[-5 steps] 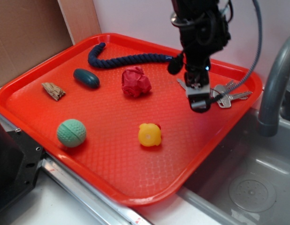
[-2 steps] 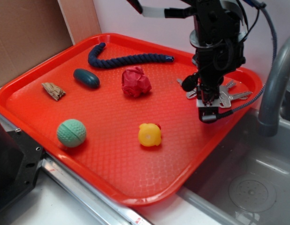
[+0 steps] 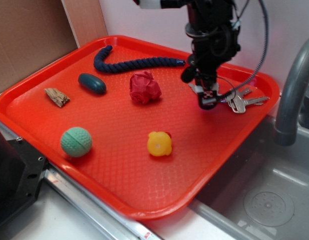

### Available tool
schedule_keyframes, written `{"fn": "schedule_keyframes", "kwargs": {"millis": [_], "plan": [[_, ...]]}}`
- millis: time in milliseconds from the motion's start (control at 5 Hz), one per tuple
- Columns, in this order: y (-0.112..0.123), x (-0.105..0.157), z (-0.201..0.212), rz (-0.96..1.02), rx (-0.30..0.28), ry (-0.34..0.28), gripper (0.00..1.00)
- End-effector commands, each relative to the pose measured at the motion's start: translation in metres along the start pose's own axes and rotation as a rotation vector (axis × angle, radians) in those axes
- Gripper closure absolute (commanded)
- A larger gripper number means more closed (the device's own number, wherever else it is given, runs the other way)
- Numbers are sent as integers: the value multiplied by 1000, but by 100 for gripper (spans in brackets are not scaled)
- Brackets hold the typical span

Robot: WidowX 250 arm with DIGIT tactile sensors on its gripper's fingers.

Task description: Grab the silver keys.

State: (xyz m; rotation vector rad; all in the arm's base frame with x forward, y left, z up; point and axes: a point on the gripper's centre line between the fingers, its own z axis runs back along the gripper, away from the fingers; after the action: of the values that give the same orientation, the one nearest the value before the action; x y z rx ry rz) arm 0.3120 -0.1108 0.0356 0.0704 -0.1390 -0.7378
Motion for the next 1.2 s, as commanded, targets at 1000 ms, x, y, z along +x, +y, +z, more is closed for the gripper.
{"fn": "schedule_keyframes", "kwargs": {"millis": [1000], "plan": [[32,-112,225,912,-193,-85,100]]}}
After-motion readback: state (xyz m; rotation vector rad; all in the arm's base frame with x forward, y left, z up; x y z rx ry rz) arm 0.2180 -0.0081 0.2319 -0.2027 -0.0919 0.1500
